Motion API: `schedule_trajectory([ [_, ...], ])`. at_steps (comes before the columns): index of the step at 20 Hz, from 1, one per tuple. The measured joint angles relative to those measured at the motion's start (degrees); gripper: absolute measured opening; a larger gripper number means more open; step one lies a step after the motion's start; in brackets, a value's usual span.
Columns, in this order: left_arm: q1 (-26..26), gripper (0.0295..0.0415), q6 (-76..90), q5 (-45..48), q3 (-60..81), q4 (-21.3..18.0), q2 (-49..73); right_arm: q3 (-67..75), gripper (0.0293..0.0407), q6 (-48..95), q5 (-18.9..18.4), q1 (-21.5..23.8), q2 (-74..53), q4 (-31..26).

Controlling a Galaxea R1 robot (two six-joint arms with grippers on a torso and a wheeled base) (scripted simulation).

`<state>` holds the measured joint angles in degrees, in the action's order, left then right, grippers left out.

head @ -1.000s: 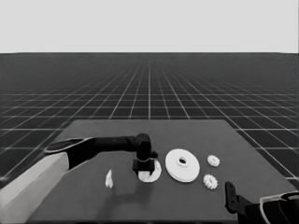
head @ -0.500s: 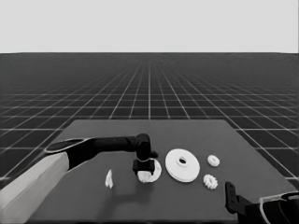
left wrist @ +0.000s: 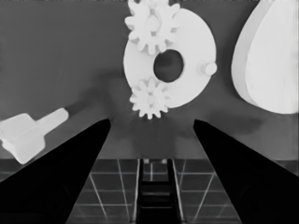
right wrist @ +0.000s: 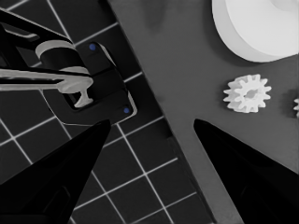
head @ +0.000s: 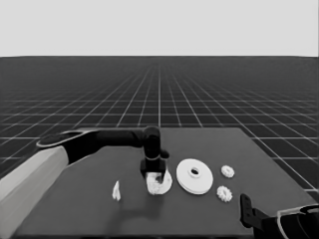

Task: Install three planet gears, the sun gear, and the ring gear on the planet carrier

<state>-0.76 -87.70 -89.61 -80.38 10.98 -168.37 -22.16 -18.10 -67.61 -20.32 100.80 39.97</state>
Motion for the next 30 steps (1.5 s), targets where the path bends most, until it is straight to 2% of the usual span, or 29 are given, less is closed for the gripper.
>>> schedule_trajectory([
  [2,0.1,0.0385,0.0,0.0,0.0,-0.1,0.0,0.0,0.0385,0.0,0.0,0.0,0.0,0.0],
  [3,6.2,0.0408,27.7,20.5,21.2,2.7,15.3,0.0,0.0385,0.0,0.0,0.0,0.0,0.0],
  [4,12.2,0.0410,56.3,33.0,35.6,4.4,36.8,0.0,0.0385,0.0,0.0,0.0,0.0,0.0],
  [5,15.7,0.0402,77.5,40.3,44.0,5.4,50.1,0.0,0.0385,0.0,0.0,0.0,0.0,0.0],
  [6,17.6,0.0394,90.0,44.7,49.1,6.0,57.6,0.0,0.0385,0.0,0.0,0.0,0.0,0.0],
  [8,19.4,0.0386,101.6,48.7,53.9,6.5,64.4,0.0,0.0385,0.0,0.0,0.0,0.0,0.0],
  [12,20.2,0.0385,107.1,50.6,56.2,6.8,67.4,0.0,0.0385,0.0,0.0,0.0,0.0,0.0],
  [13,20.3,0.0385,107.4,50.7,56.3,6.8,67.6,-17.7,0.0395,-10.3,-1.0,17.4,5.1,-25.1],
  [14,20.3,0.0385,107.5,50.8,56.3,6.8,67.7,-36.3,0.0393,-15.0,-6.0,21.9,12.5,-31.1],
  [15,20.3,0.0385,107.6,50.8,56.4,6.8,67.7,-49.6,0.0389,-17.1,-9.5,22.1,18.7,-32.7],
  [17,20.4,0.0385,107.7,50.8,56.4,6.8,67.8,-65.2,0.0385,-17.4,-12.9,21.9,26.3,-33.9],
  [22,20.4,0.0385,107.8,50.9,56.4,6.8,67.8,-75.4,0.0385,-16.3,-14.6,21.7,31.2,-34.3],
  [23,20.4,0.0385,107.8,50.9,56.4,6.8,67.8,-78.1,0.0385,-15.5,-10.9,17.6,32.6,-31.9],
  [25,20.4,0.0385,107.8,50.9,56.4,6.8,67.8,-82.3,0.0385,-14.1,-7.2,13.1,34.8,-30.1],
  [30,20.4,0.0385,107.8,50.9,56.4,6.8,67.8,-85.1,0.0385,-13.0,-5.4,11.3,36.3,-29.6],
])
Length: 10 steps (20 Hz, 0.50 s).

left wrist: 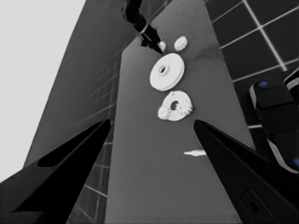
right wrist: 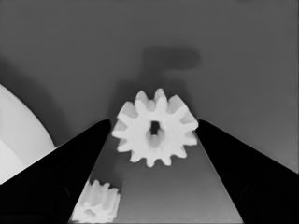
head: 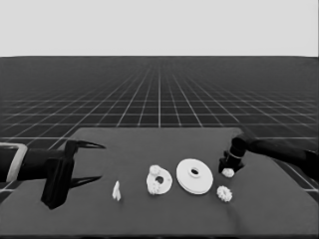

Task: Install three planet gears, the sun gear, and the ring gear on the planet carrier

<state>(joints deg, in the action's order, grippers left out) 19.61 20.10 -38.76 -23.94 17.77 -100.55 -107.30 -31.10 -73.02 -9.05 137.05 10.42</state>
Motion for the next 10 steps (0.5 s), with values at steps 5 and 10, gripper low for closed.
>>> schedule_trajectory([
  [5,0.0,0.0385,0.0,0.0,0.0,0.0,0.0,-0.2,0.0312,0.1,0.1,-0.1,0.1,0.0],
  [10,0.0,0.0385,0.0,0.0,0.0,0.0,0.0,-0.2,0.0312,0.1,0.1,-0.1,0.1,0.0],
])
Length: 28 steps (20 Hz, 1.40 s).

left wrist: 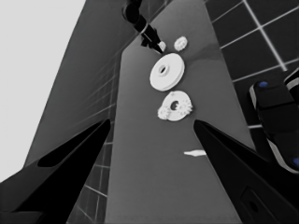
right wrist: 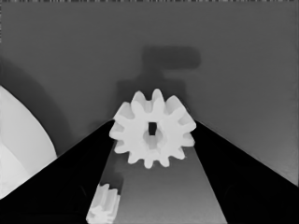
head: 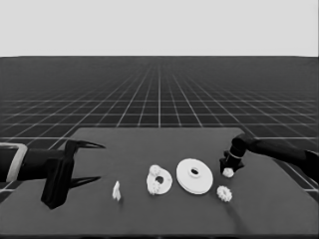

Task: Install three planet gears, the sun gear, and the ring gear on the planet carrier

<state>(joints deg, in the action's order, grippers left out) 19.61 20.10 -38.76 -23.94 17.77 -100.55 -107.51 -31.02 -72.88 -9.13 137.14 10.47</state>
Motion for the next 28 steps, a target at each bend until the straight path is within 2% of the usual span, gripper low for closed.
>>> schedule_trajectory([
  [2,0.0,0.0385,0.0,0.0,0.0,0.0,0.0,0.0,0.0312,0.0,0.0,0.0,0.0,0.0],
  [3,0.0,0.0385,0.0,0.0,0.0,0.0,0.0,5.4,0.0312,-2.2,-3.9,3.4,-2.6,-1.4],
  [5,0.0,0.0385,0.0,0.0,0.0,0.0,0.0,8.4,0.0312,-3.2,-7.5,8.2,-4.3,-3.5],
  [11,0.0,0.0385,0.0,0.0,0.0,0.0,0.0,9.0,0.0312,-3.3,-9.4,10.4,-4.6,-4.8],
  [12,0.0,0.0385,0.0,0.0,0.0,0.0,0.0,9.0,0.0312,-3.3,-9.4,10.4,-4.6,-4.8],
  [13,0.0,0.0385,0.0,0.0,0.0,0.0,0.0,25.4,0.0312,-27.6,-11.4,10.2,-2.4,-1.1],
  [14,0.0,0.0385,0.0,0.0,0.0,0.0,0.0,30.6,0.0313,-40.3,-13.5,9.9,8.2,0.0],
  [15,0.0,0.0385,0.0,0.0,0.0,0.0,0.0,28.4,0.0313,-45.1,-14.5,9.7,16.9,0.1],
  [18,0.0,0.0385,0.0,0.0,0.0,0.0,0.0,20.9,0.0313,-47.1,-14.9,9.6,27.5,0.0],
  [22,0.0,0.0385,0.0,0.0,0.0,0.0,0.0,18.4,0.0313,-46.9,-15.0,9.6,29.7,-0.1],
  [24,0.0,0.0385,0.0,0.0,0.0,0.0,0.0,15.0,0.0313,-44.9,-13.2,3.7,30.7,5.6],
  [28,0.0,0.0385,0.0,0.0,0.0,0.0,0.0,12.6,0.0313,-43.6,-12.0,1.0,31.5,8.0],
])
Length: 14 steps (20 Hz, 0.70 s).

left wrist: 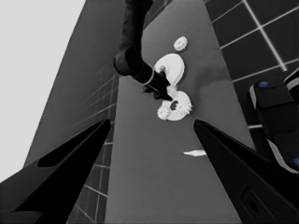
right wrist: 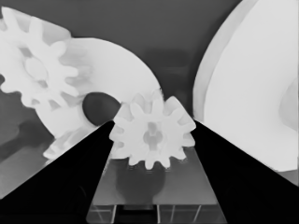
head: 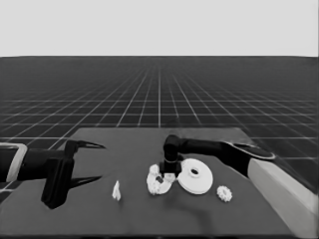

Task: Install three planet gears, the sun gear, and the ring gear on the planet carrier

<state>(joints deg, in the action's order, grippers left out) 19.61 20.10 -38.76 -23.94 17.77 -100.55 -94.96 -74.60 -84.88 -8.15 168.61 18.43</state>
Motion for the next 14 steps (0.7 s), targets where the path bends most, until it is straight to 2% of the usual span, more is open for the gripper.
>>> schedule_trajectory([
  [4,0.0,0.0385,0.0,0.0,0.0,0.0,0.0,-0.3,0.0313,0.2,0.2,-0.3,0.1,0.3],
  [5,0.0,0.0385,0.0,0.0,0.0,0.0,0.0,-0.3,0.0345,0.2,0.2,-0.3,0.1,0.3],
  [6,0.0,0.0385,0.0,0.0,0.0,0.0,0.0,-0.3,0.0372,0.2,0.2,-0.3,0.1,0.3],
  [7,0.0,0.0385,0.0,0.0,0.0,0.0,0.0,-0.3,0.0381,0.2,0.2,-0.3,0.1,0.3],
  [9,0.0,0.0385,0.0,0.0,0.0,0.0,0.0,-0.3,0.0384,0.2,0.2,-0.3,0.1,0.3],
  [14,0.0,0.0385,0.0,0.0,0.0,0.0,0.0,-0.3,0.0385,0.2,0.2,-0.3,0.1,0.3],
])
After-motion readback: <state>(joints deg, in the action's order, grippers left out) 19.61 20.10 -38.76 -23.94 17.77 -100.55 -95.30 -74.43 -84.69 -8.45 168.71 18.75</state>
